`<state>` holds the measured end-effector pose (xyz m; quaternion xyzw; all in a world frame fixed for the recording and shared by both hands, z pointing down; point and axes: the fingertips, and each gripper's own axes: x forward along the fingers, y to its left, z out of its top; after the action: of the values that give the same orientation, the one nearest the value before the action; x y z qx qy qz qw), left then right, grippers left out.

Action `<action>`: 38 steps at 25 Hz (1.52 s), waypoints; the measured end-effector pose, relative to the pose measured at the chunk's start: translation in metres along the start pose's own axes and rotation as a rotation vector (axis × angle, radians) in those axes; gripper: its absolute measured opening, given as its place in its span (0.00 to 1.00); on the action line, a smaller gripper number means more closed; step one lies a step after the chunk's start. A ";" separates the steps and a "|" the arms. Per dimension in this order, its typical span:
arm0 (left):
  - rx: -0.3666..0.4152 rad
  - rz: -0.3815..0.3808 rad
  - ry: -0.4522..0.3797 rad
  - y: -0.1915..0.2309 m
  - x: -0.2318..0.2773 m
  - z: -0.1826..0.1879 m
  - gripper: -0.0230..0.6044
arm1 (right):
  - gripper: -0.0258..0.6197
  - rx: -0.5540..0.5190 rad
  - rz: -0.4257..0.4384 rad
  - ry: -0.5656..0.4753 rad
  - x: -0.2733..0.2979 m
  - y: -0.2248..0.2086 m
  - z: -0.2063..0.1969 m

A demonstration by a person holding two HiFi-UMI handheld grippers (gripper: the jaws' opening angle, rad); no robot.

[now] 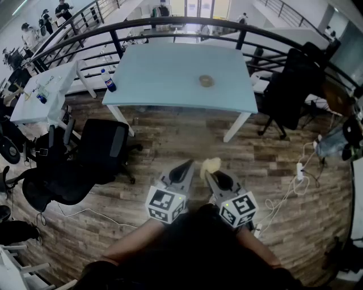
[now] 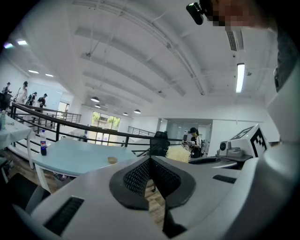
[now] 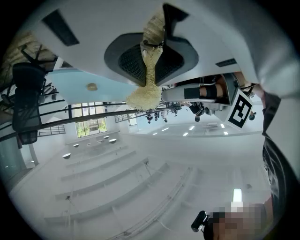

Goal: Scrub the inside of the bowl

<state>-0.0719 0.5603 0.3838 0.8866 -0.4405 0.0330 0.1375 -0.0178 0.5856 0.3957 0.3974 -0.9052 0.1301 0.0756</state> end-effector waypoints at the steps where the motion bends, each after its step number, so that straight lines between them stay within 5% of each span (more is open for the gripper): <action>1: 0.001 -0.003 0.000 -0.001 0.002 0.000 0.03 | 0.14 0.002 -0.001 0.000 -0.001 -0.002 -0.001; 14: -0.009 -0.003 0.014 -0.023 0.042 0.001 0.03 | 0.14 0.021 0.013 -0.011 -0.015 -0.046 0.001; 28: -0.041 -0.021 0.000 -0.082 0.185 0.019 0.03 | 0.14 0.017 0.035 -0.032 -0.045 -0.196 0.029; 38: -0.092 -0.031 0.041 -0.110 0.242 0.009 0.03 | 0.14 0.039 0.053 -0.031 -0.064 -0.253 0.028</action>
<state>0.1625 0.4340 0.3946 0.8851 -0.4250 0.0288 0.1875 0.2116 0.4574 0.3985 0.3766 -0.9138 0.1437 0.0500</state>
